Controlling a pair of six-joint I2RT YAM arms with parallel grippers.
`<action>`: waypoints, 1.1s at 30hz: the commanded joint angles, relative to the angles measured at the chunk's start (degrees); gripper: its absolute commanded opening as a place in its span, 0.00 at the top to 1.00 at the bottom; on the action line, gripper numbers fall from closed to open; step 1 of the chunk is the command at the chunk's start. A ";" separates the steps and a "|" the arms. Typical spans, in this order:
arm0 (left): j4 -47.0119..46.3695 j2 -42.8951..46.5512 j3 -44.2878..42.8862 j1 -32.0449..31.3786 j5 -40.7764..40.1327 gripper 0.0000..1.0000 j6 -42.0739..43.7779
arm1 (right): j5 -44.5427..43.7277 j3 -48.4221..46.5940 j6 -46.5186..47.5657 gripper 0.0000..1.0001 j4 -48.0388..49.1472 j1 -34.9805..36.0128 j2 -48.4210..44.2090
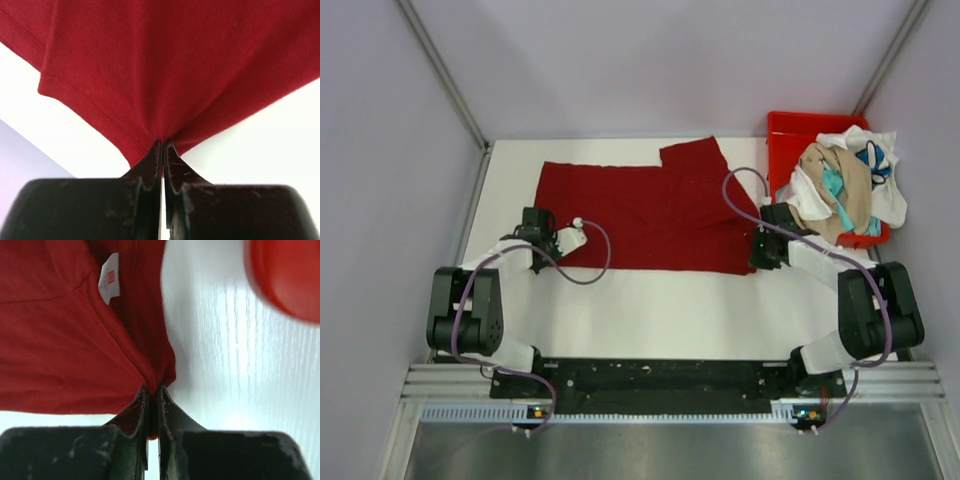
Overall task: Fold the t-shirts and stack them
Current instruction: Fold the flattened tshirt in 1/3 of the way
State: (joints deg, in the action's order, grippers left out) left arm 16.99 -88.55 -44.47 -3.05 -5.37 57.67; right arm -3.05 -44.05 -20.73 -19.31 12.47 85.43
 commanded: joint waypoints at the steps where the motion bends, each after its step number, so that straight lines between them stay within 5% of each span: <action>1: 4.61 8.20 2.19 0.24 -2.27 1.00 -2.64 | 4.81 2.47 -3.87 1.00 -4.84 -0.87 -8.05; 14: 38.09 31.50 7.20 0.15 1.49 1.00 -5.55 | 10.87 5.99 -16.26 1.00 -28.14 -0.78 -32.24; 20: 47.51 33.10 4.13 0.15 3.43 1.00 -6.25 | 10.26 6.00 -18.38 0.99 -37.54 -0.69 -38.57; 21: 48.39 33.18 3.87 0.15 3.87 0.90 -6.17 | 9.21 5.39 -18.47 0.85 -38.86 -0.78 -40.15; 22: 49.61 32.75 2.73 0.15 4.57 0.68 -5.99 | 7.55 4.51 -18.64 0.65 -40.79 -0.78 -41.47; 24: 52.51 32.22 -1.39 0.15 7.80 0.12 -5.90 | 3.59 1.27 -17.25 0.45 -43.00 -0.78 -43.15; 26: 54.46 30.91 -8.75 0.32 11.76 0.01 -6.25 | 1.38 -4.60 -14.09 0.38 -41.35 -0.78 -42.11; 28: 51.32 27.92 -15.53 0.59 15.46 0.01 -8.00 | 2.86 -9.80 -9.09 0.26 -34.25 -0.78 -37.38; 33: 39.27 13.27 -27.57 1.55 15.21 0.02 -13.63 | 11.74 -26.49 3.83 0.24 -21.04 -0.78 -15.51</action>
State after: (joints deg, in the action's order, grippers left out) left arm 64.97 -65.60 -64.25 -2.42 6.50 48.80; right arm 3.81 -58.96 -28.25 -53.87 11.86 55.44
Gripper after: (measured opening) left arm 0.987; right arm 0.761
